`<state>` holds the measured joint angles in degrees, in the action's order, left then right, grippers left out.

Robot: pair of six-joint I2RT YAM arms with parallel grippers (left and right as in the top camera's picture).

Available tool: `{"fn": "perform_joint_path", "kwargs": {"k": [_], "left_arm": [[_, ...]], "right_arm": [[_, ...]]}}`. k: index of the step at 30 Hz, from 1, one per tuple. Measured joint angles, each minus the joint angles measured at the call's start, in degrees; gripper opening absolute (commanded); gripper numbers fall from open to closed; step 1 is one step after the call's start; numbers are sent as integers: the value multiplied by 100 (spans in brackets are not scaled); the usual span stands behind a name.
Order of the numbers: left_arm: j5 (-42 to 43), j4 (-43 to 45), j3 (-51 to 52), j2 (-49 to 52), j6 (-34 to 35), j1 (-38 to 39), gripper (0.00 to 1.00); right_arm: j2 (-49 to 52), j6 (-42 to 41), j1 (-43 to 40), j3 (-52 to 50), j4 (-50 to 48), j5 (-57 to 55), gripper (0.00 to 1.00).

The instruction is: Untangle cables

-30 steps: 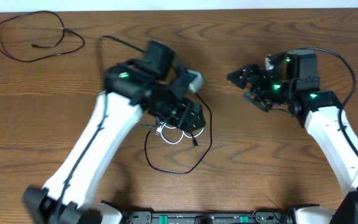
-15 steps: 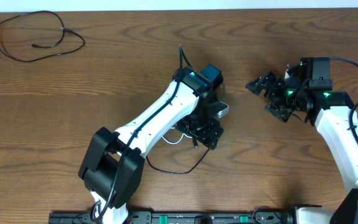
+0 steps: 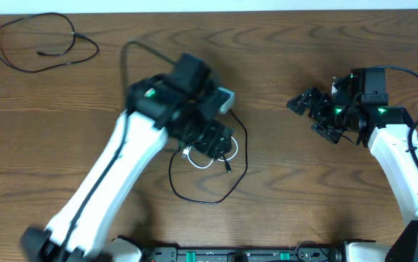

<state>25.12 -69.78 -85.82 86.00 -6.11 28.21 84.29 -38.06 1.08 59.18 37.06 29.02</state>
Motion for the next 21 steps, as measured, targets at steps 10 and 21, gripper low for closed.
{"fn": "perform_joint_path", "kwargs": {"k": [10,21], "left_arm": [[0,1482,2199,-859,505,-13,90],[-236,2479,2745,31,774,577,90]], "right_arm": [[0,452,247,0,-223,76,99],[0,544,717,0,-544,111,99]]}}
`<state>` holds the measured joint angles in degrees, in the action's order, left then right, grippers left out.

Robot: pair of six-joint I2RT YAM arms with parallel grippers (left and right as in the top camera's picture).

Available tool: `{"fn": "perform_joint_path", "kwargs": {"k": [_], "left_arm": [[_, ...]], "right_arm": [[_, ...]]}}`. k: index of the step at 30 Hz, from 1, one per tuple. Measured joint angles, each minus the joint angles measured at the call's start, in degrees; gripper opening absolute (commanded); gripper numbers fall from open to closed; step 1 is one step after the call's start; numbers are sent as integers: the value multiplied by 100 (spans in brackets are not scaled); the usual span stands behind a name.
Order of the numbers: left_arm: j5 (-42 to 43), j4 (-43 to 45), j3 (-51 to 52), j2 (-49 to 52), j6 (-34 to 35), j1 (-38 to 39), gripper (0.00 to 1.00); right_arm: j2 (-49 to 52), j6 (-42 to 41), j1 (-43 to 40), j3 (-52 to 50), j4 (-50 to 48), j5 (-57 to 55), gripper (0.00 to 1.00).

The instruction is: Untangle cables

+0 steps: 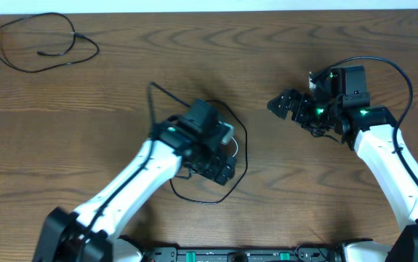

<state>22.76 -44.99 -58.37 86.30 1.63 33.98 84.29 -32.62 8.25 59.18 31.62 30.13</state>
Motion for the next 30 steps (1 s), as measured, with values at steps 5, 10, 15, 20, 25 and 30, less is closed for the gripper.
{"fn": "perform_joint_path", "kwargs": {"k": [5,10,15,20,25,30], "left_arm": [[-389,70,0,654,11,551,90],[-520,238,0,1086,118,664,89],[-597,446,7,1130,247,719,86],[-623,549,195,1040,310,793,86],[-693,769,699,267,332,791,89],[-1172,1152,1198,-713,306,798,99]], "right_arm": [[0,4,24,0,22,-2,99],[0,4,-15,0,68,0,99],[0,7,-177,0,136,-4,99],[0,33,-197,0,208,-9,99],[0,103,-216,0,223,-17,99],[0,129,-240,0,181,-72,99]]}}
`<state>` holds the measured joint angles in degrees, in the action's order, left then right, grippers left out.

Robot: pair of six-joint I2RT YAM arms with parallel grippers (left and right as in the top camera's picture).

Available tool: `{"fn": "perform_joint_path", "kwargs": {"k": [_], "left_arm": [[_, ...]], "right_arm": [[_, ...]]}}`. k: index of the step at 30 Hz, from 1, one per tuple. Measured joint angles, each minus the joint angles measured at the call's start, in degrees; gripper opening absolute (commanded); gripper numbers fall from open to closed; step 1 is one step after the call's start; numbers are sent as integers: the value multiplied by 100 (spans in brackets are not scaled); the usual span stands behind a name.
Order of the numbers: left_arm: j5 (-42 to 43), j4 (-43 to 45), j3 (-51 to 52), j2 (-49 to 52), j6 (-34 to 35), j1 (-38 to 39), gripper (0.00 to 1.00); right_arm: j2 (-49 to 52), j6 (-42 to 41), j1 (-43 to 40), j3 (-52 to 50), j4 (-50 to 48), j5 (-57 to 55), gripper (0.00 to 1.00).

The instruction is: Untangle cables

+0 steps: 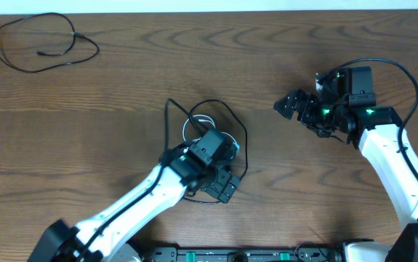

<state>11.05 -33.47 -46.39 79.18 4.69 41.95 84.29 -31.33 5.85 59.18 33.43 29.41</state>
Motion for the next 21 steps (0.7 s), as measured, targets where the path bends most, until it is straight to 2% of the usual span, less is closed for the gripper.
{"fn": "perform_joint_path", "kwargs": {"k": [3,11,21], "left_arm": [[-201,278,227,-79,-57,0,98],[-308,741,374,551,-411,229,98],[-372,765,374,682,-1248,632,98]], "right_arm": [[0,4,0,0,-28,-42,99],[-2,20,0,0,-28,-72,99],[0,17,0,0,-31,-72,99]]}}
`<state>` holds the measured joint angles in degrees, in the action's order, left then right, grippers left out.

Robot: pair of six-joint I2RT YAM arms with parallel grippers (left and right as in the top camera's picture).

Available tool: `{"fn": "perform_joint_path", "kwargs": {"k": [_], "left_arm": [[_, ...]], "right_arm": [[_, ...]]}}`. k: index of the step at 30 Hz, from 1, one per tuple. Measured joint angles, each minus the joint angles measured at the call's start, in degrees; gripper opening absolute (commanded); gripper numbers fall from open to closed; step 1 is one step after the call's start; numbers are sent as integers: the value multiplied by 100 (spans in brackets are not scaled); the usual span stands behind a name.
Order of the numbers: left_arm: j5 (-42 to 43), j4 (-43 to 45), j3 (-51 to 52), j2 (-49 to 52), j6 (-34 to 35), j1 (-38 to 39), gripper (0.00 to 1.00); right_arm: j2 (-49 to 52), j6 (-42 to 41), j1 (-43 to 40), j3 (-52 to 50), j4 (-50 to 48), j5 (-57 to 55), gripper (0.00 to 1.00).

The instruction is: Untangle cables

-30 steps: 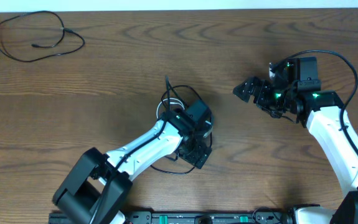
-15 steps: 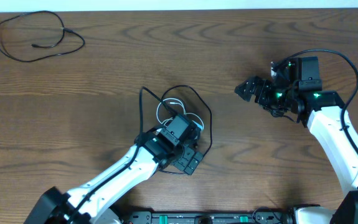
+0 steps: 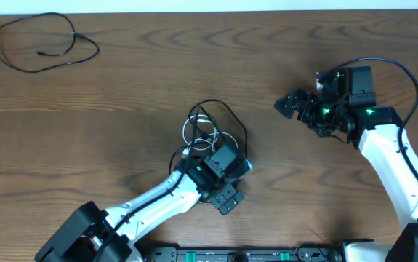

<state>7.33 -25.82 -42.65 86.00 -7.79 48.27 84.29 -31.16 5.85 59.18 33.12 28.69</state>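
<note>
A tangle of a thin black cable (image 3: 232, 118) and a coiled white cable (image 3: 196, 132) lies at the table's middle. My left gripper (image 3: 227, 198) sits just in front of the tangle, low over the table. Its fingers look shut, and the black cable runs in under the wrist, so the grip itself is hidden. My right gripper (image 3: 294, 106) hovers open and empty to the right of the tangle, pointing left.
A second black cable (image 3: 43, 42) lies looped on its own at the far left corner. The wooden table (image 3: 121, 109) has a pale edge along the back. The right arm's own lead arcs above its wrist.
My left gripper has moved a little nearer the front edge and to the right. The black cable's far loop has bunched closer to the white coil. The right arm has not moved.
My left gripper was over the tangle, with the black cable's tail stretched far to the back left. At each later moment the gripper sat nearer the front edge and the tail lay closer in. Now the cable is bunched with the white coil. The right gripper shifted slightly left.
</note>
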Motion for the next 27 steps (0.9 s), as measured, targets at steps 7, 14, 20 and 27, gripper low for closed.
{"fn": "perform_joint_path", "kwargs": {"k": [7,14,20,27], "left_arm": [[-22,2,0,0,-195,17,98],[-20,122,0,223,-258,17,94],[-22,365,-13,494,-273,20,86],[-87,564,-13,555,-264,20,61]], "right_arm": [[0,2,0,0,0,-2,99],[0,2,0,0,2,0,99],[0,2,0,0,2,-2,99],[0,2,0,0,-26,-2,99]]}}
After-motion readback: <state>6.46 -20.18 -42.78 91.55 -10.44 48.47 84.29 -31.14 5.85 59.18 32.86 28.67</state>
